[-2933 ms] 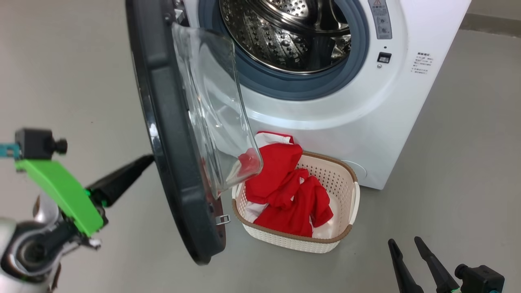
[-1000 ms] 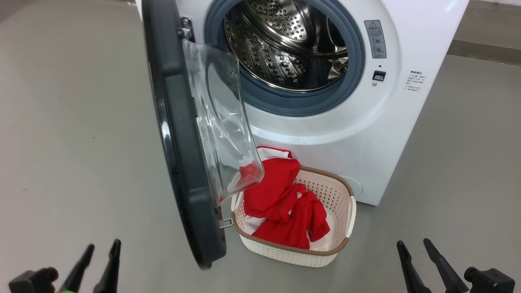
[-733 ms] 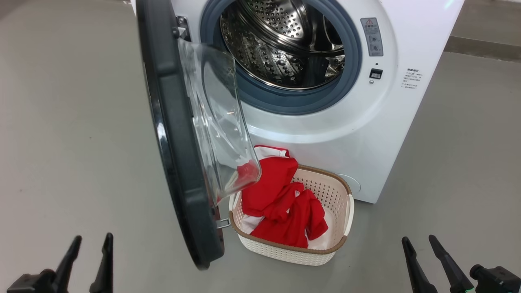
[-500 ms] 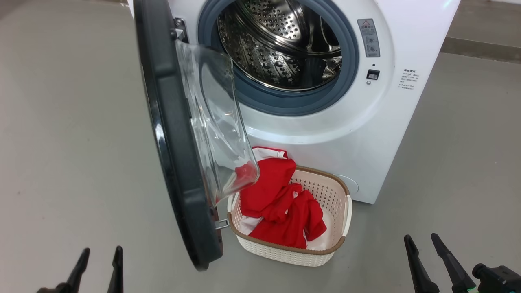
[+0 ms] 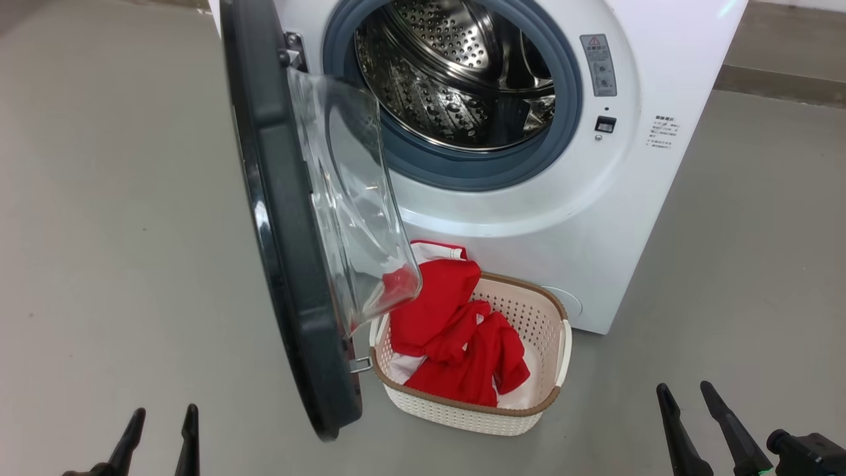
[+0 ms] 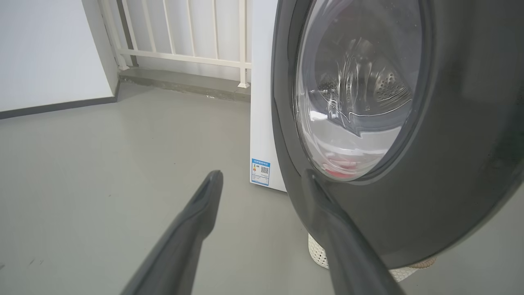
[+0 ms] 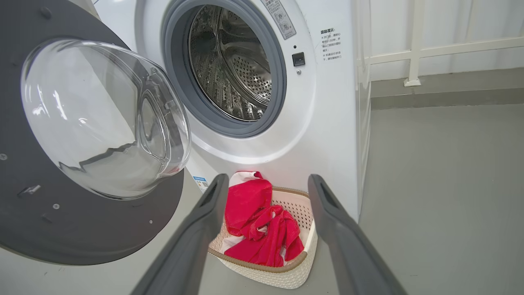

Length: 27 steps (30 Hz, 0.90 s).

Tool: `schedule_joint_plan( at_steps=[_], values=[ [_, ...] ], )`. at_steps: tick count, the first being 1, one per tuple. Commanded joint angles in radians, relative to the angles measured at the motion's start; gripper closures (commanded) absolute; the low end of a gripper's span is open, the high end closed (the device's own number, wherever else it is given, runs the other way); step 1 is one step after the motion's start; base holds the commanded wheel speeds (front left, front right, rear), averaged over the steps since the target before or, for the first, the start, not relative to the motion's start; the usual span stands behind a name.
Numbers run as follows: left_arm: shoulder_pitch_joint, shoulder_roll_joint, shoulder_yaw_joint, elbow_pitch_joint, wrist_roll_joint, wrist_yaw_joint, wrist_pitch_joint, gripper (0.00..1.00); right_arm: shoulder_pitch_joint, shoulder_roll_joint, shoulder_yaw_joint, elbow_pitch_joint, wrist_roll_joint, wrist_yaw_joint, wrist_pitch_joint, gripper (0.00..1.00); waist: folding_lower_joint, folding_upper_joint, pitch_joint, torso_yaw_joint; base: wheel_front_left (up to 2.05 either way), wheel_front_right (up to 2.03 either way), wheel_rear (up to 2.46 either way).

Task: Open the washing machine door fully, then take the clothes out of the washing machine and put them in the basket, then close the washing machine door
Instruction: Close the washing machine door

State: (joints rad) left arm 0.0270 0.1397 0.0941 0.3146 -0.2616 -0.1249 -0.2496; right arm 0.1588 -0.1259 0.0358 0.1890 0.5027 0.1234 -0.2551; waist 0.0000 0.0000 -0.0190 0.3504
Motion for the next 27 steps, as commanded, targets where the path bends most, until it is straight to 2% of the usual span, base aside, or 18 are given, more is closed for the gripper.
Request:
schedule_joint_plan(
  at_steps=[1,3,4,5,6,7,8,9,13,17,27],
  values=[
    [-0.021,0.013,0.038,-0.029,0.008,-0.006,-0.012,0.00,-0.028,-0.017,0.016,-0.020,0.003,0.007,-0.007,0.00,0.0000,0.0000,-0.001,-0.001,0.00,0.00,0.00],
    [-0.023,0.011,0.036,-0.035,-0.001,-0.006,-0.012,0.00,-0.027,-0.015,0.017,-0.018,0.003,0.007,-0.007,0.00,0.0000,0.0000,-0.002,-0.002,0.00,0.00,0.00],
    [-0.025,0.009,0.033,-0.038,-0.012,-0.006,-0.012,0.25,-0.026,-0.013,0.018,-0.018,0.003,0.007,-0.007,0.00,0.0000,0.0000,-0.002,-0.004,0.00,0.00,0.00],
    [-0.025,0.009,0.033,-0.038,-0.012,-0.006,-0.012,0.25,-0.026,-0.013,0.018,-0.018,0.003,0.007,-0.007,0.00,0.0000,0.0000,-0.002,-0.004,0.00,0.00,0.00],
    [-0.028,0.005,0.030,-0.047,-0.045,-0.006,-0.012,0.71,-0.026,-0.011,0.020,-0.017,0.003,0.007,-0.007,0.00,0.0000,0.0000,-0.002,-0.006,0.00,0.00,0.00],
    [-0.028,0.005,0.030,-0.047,-0.045,-0.006,-0.012,0.71,-0.026,-0.011,0.020,-0.017,0.003,0.007,-0.007,0.00,0.0000,0.0000,-0.002,-0.006,0.00,0.00,0.00],
    [-0.029,0.002,0.026,-0.053,-0.065,-0.006,-0.012,0.97,-0.026,-0.010,0.021,-0.017,0.003,0.007,-0.007,0.00,0.0000,0.0000,-0.001,-0.007,0.00,0.00,0.00],
    [-0.031,0.002,0.020,-0.060,-0.085,-0.006,-0.012,1.00,-0.025,-0.010,0.022,-0.016,0.004,0.007,-0.007,0.00,0.0000,0.0000,-0.001,-0.008,0.00,0.00,0.00],
    [-0.037,0.012,-0.019,-0.092,-0.172,-0.006,-0.012,1.00,-0.027,-0.007,0.025,-0.015,0.004,0.007,-0.007,0.00,0.0000,0.0000,0.005,-0.014,0.00,0.00,0.00],
    [-0.039,0.049,-0.080,-0.136,-0.229,-0.006,-0.012,1.00,-0.033,-0.007,0.027,-0.015,0.004,0.007,-0.007,0.00,0.0000,0.0000,0.013,-0.022,0.00,0.00,0.00],
    [-0.050,0.112,-0.206,-0.203,-0.266,-0.006,-0.012,1.00,-0.044,0.001,0.031,-0.014,0.003,0.007,-0.007,0.00,0.0000,0.0000,0.036,-0.053,0.00,0.00,0.00]
  ],
)
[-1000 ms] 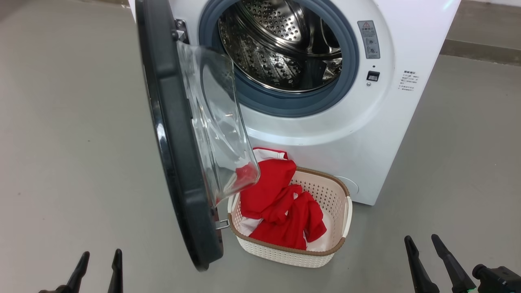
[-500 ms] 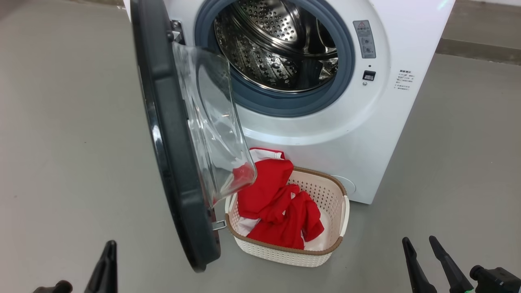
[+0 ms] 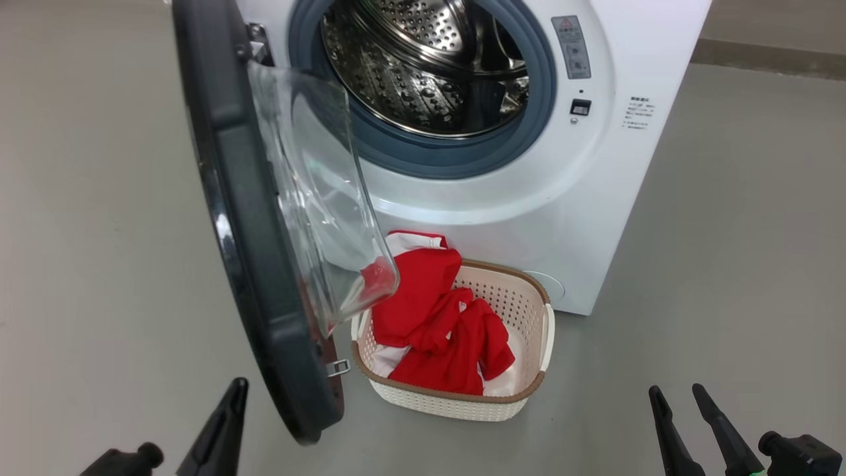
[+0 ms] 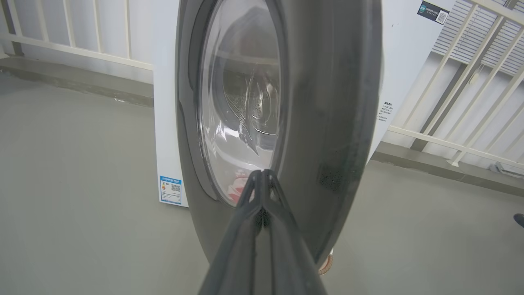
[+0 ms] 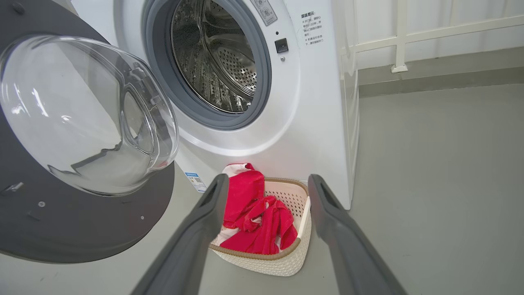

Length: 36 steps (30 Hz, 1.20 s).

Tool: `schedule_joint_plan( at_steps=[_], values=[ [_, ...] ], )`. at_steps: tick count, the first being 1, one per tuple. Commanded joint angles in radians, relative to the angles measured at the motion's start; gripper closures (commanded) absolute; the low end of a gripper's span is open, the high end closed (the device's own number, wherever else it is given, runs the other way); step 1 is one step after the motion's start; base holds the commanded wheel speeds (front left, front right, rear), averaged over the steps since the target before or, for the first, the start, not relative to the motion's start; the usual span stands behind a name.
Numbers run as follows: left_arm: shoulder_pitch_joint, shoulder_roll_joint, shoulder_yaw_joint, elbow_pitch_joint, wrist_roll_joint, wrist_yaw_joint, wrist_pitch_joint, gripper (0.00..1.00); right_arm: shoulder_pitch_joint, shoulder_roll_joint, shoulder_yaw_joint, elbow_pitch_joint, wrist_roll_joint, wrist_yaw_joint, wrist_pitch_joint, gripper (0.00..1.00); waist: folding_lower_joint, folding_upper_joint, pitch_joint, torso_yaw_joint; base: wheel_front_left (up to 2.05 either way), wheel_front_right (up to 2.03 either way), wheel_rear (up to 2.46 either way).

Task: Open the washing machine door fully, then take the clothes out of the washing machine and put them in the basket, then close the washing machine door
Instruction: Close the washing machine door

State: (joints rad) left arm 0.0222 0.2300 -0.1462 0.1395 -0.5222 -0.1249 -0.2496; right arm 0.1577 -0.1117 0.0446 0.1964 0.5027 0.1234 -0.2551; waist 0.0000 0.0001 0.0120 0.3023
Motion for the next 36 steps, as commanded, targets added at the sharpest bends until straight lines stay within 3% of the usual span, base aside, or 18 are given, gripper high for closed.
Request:
schedule_joint_plan(
  at_steps=[1,20,36],
  values=[
    [-0.049,0.025,0.023,-0.033,-0.004,-0.006,-0.012,1.00,-0.044,-0.012,0.024,-0.022,0.002,0.007,-0.007,0.00,0.0000,-0.0001,0.009,-0.010,0.00,0.00,0.00],
    [-0.165,0.071,-0.121,-0.062,0.003,-0.006,-0.012,1.00,-0.097,0.002,0.012,-0.028,-0.003,0.007,-0.007,0.00,0.0000,-0.0001,0.102,-0.142,0.00,0.00,0.00],
    [-0.347,0.083,-0.178,-0.013,-0.014,-0.006,-0.012,1.00,-0.152,0.024,0.009,-0.032,-0.006,0.007,-0.007,0.00,0.0000,-0.0001,0.187,-0.252,0.00,0.00,0.00]
  ],
)
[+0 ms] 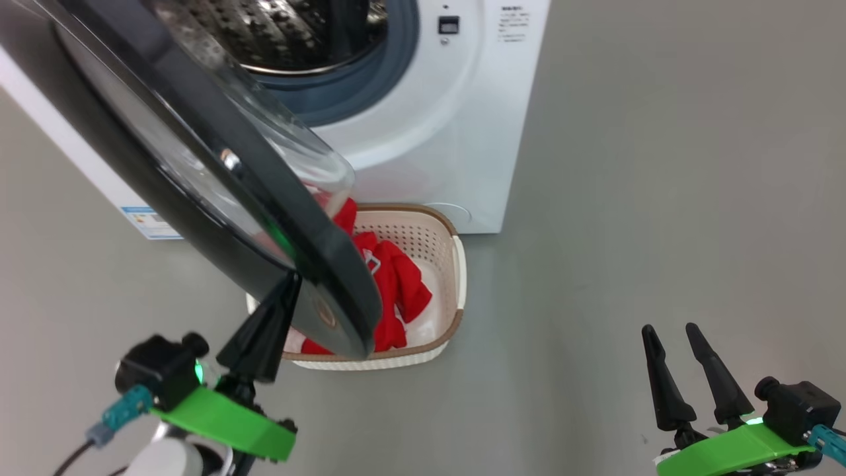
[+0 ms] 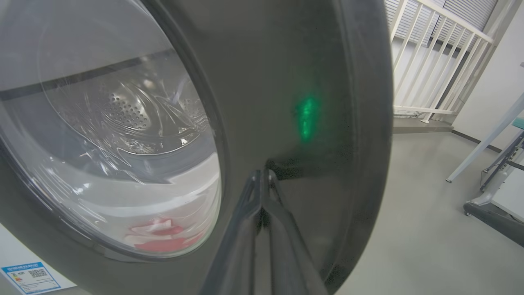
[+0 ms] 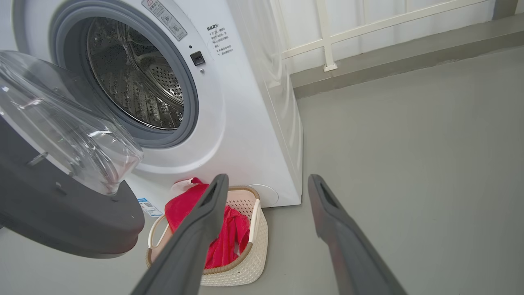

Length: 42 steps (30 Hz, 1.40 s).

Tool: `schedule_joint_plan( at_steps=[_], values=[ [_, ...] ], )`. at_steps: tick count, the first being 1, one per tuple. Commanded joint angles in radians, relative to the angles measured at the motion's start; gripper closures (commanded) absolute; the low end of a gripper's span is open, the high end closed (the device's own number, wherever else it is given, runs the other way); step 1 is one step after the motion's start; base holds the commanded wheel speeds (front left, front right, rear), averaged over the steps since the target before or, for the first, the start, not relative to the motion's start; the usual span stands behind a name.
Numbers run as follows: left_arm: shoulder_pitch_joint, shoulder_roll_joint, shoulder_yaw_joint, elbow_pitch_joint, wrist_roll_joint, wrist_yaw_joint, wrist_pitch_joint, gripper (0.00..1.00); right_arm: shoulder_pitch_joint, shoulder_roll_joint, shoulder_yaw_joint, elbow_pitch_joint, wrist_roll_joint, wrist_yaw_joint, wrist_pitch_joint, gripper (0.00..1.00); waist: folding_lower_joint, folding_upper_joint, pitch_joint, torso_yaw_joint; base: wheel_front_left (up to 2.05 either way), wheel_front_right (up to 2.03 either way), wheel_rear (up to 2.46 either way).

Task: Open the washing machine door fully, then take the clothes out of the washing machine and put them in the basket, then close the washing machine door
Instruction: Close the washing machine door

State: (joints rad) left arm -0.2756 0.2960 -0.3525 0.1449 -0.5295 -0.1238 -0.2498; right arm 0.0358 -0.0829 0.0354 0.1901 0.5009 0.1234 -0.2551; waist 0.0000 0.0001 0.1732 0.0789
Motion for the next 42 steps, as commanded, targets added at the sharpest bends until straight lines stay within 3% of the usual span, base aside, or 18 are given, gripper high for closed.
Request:
schedule_joint_plan(
  at_steps=[1,29,42],
  values=[
    [-0.080,0.013,0.028,-0.001,-0.010,-0.007,-0.012,1.00,-0.038,-0.002,0.019,-0.026,-0.005,0.007,-0.007,0.00,0.0000,-0.0001,0.038,-0.045,0.00,0.00,0.00],
    [-0.523,0.013,0.038,0.290,-0.051,-0.007,-0.012,1.00,-0.095,0.032,0.046,-0.023,0.036,0.007,-0.007,0.00,0.0000,-0.0001,0.152,-0.288,0.00,0.00,0.00],
    [-0.529,0.012,0.052,0.343,-0.051,-0.007,-0.012,1.00,-0.086,0.033,0.038,-0.022,0.045,0.007,-0.007,0.00,0.0000,-0.0001,0.130,-0.294,0.00,0.00,0.00]
  ],
)
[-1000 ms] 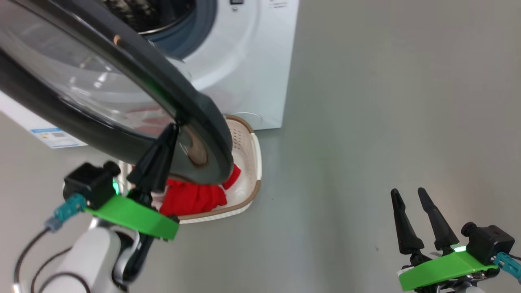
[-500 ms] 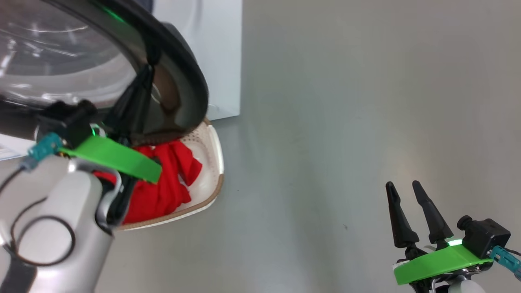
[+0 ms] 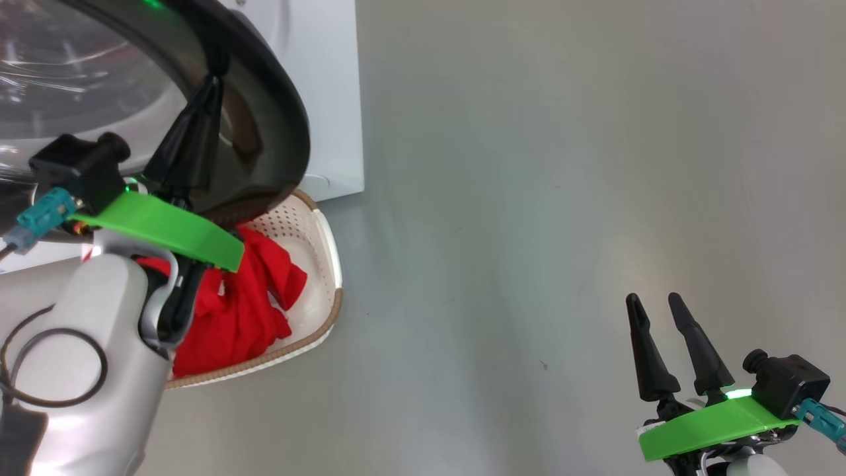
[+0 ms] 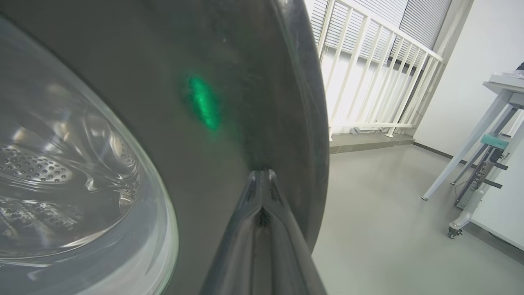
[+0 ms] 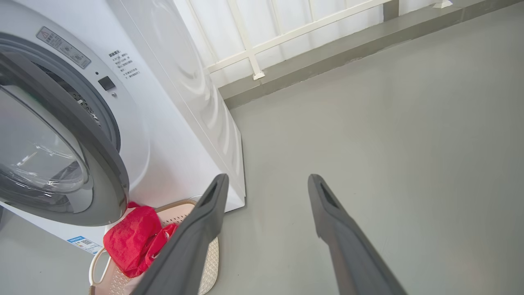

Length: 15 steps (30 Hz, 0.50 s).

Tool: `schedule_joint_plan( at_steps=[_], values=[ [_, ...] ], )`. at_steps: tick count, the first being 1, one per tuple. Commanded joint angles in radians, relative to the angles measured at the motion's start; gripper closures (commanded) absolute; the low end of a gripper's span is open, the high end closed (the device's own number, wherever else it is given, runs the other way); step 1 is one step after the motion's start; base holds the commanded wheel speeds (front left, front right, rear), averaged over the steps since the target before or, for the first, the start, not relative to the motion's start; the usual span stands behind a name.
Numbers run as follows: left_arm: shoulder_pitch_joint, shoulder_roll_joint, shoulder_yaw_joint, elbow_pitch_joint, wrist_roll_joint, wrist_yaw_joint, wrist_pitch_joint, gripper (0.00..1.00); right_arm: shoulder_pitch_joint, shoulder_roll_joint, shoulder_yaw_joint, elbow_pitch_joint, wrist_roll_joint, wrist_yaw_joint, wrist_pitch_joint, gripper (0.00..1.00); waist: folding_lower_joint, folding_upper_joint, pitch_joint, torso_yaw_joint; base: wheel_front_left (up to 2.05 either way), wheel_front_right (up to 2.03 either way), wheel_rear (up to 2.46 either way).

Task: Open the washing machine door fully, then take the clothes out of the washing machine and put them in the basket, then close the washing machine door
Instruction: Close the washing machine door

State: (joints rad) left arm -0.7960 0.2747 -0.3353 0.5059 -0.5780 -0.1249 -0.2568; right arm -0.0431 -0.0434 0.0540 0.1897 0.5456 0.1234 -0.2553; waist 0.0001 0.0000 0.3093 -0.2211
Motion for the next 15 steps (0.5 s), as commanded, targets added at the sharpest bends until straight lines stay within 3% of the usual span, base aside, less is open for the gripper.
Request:
schedule_joint_plan(
  at_steps=[1,15],
  values=[
    [0.002,0.031,0.036,-0.017,-0.003,-0.006,-0.005,1.00,-0.006,-0.007,0.019,-0.021,-0.002,0.007,-0.006,0.00,-0.0001,0.0000,-0.010,0.011,0.00,0.00,0.00],
    [0.219,-0.027,0.108,-0.029,-0.008,-0.006,-0.005,1.00,0.025,-0.020,-0.004,-0.014,-0.049,0.007,-0.006,0.00,-0.0001,0.0000,-0.094,0.131,0.00,0.00,0.00]
  ],
)
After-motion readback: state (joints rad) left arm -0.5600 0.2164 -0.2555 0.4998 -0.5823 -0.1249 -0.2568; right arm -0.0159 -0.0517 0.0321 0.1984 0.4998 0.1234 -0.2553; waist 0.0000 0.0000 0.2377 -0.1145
